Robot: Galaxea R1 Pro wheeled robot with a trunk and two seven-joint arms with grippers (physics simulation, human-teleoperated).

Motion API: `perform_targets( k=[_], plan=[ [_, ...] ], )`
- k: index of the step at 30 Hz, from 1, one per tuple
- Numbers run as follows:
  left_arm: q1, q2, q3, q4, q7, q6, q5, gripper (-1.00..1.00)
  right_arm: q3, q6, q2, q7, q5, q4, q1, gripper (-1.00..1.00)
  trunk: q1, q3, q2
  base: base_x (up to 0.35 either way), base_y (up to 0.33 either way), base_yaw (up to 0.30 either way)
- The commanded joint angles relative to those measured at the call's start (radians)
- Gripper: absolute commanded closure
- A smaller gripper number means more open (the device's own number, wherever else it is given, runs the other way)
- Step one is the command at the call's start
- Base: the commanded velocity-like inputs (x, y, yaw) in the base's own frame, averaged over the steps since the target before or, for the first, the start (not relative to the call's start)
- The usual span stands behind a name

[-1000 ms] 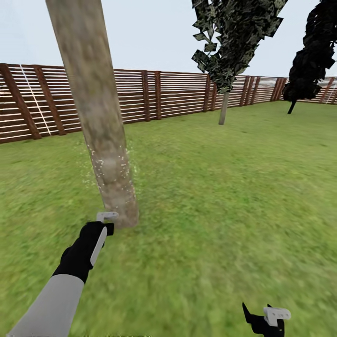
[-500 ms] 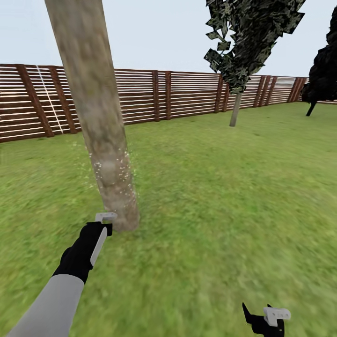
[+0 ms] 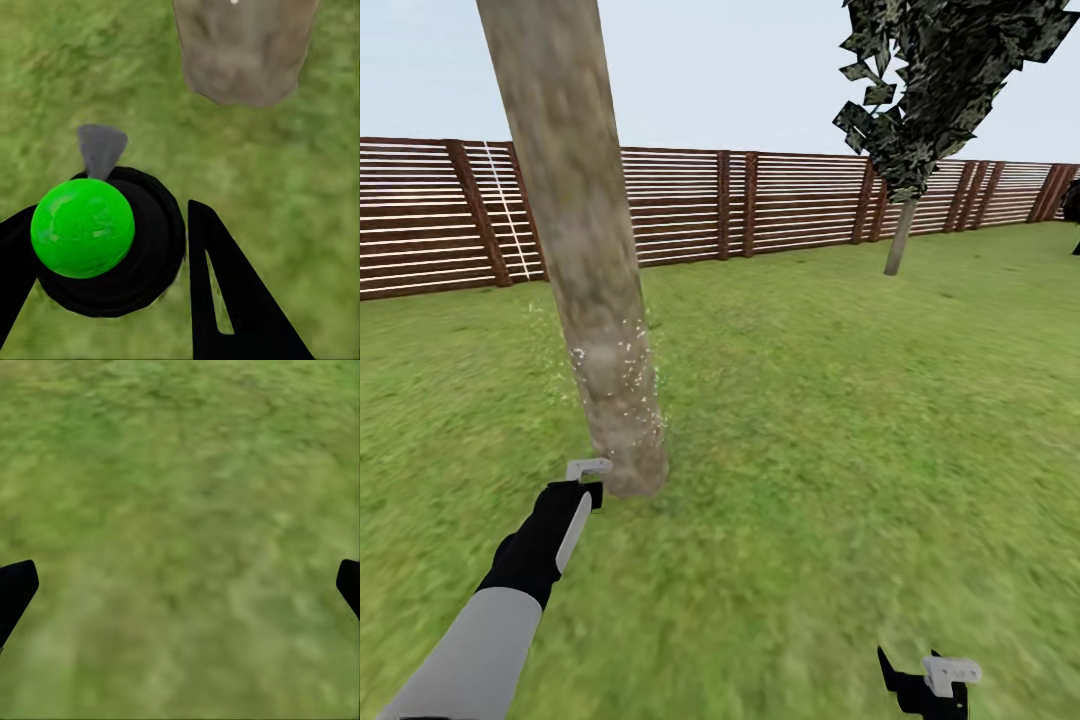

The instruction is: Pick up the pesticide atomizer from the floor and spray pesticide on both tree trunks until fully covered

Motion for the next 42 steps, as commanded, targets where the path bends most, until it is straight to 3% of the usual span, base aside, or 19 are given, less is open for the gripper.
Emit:
perform_targets(
  k=[1,6,9,12,14,16,20,21,24,25,27,33,35,38,40,42],
  plan=[
    [-0.001,0.0,0.001,0.019,0.004,-0.016,0.003,1.0,-0.009,-0.002,0.0,0.008,0.002,0.0,-0.001,-1.0,0.0,-0.001,0.0,0.335,-0.008,0.006],
    [-0.001,-0.001,-0.001,0.049,0.002,-0.037,0.006,1.0,-0.009,-0.002,0.0,0.008,0.002,0.0,-0.001,-1.0,0.0,-0.001,0.0,0.328,-0.001,0.001],
    [-0.001,-0.014,-0.005,0.088,-0.001,-0.041,0.008,1.0,-0.009,-0.002,0.0,0.008,0.002,0.0,-0.001,-1.0,0.0,-0.001,0.0,0.061,0.0,0.0],
    [-0.001,-0.061,-0.009,0.099,-0.01,-0.042,0.003,1.0,-0.009,-0.002,0.0,0.008,0.002,0.0,-0.001,-1.0,0.0,-0.001,0.0,0.004,0.0,0.0],
    [-0.001,-0.075,-0.028,0.1,-0.011,-0.041,0.005,1.0,-0.009,-0.002,0.0,0.008,0.002,0.0,-0.001,-1.0,0.0,-0.001,0.0,0.0,0.0,0.0],
    [-0.001,-0.061,-0.027,0.101,-0.013,-0.039,0.005,1.0,-0.009,-0.002,0.0,0.008,0.002,0.0,-0.001,-1.0,0.0,-0.001,0.0,0.0,0.0,0.0],
    [-0.001,0.02,-0.018,0.112,-0.014,-0.037,0.016,1.0,-0.009,-0.002,0.0,0.008,0.002,0.0,-0.001,-1.0,0.0,-0.001,0.0,0.0,0.0,0.0],
    [-0.001,0.025,-0.011,0.113,-0.014,-0.039,0.018,1.0,-0.009,-0.002,0.0,0.008,0.002,0.0,-0.001,-1.0,0.0,-0.001,0.0,0.0,0.0,0.0],
    [-0.001,0.011,-0.012,0.112,-0.012,-0.041,0.02,1.0,-0.009,-0.002,0.0,0.008,0.002,0.0,-0.001,-1.0,0.0,-0.001,0.0,-0.073,0.0,0.0],
    [-0.001,-0.013,-0.013,0.112,-0.012,-0.042,0.018,1.0,-0.009,-0.002,0.0,0.008,0.002,0.0,-0.001,-1.0,0.0,-0.001,0.0,-0.292,0.0,0.0],
    [-0.001,-0.031,-0.013,0.114,-0.012,-0.043,0.016,1.0,-0.009,-0.002,0.0,0.008,0.002,0.0,-0.001,-1.0,0.0,-0.001,0.0,-0.206,0.0,0.0],
    [-0.006,-0.044,-0.016,0.097,-0.006,-0.039,0.017,1.0,-0.008,-0.002,0.0,0.008,0.002,0.0,-0.001,-1.0,0.0,-0.001,0.0,-0.019,0.0,0.0],
    [-0.014,-0.075,-0.016,0.047,-0.002,-0.027,0.011,1.0,-0.009,-0.002,0.0,0.008,0.002,0.0,-0.001,-1.0,0.0,-0.001,0.0,-0.104,0.021,0.0],
    [-0.013,-0.072,-0.011,-0.019,-0.002,-0.019,0.007,1.0,-0.009,-0.002,0.0,0.008,0.002,0.0,-0.001,-1.0,0.0,-0.001,0.0,-0.291,0.077,0.0],
    [-0.011,-0.05,-0.007,-0.039,-0.002,-0.017,0.005,1.0,-0.009,-0.002,0.0,0.008,0.003,0.0,-0.001,-1.0,0.0,-0.001,0.0,-0.321,0.087,0.0],
    [-0.012,-0.047,-0.01,-0.052,-0.002,-0.014,0.005,1.0,-0.009,-0.002,0.0,0.008,0.002,0.0,-0.001,-1.0,0.0,-0.001,0.0,-0.182,0.043,0.0]
  ],
)
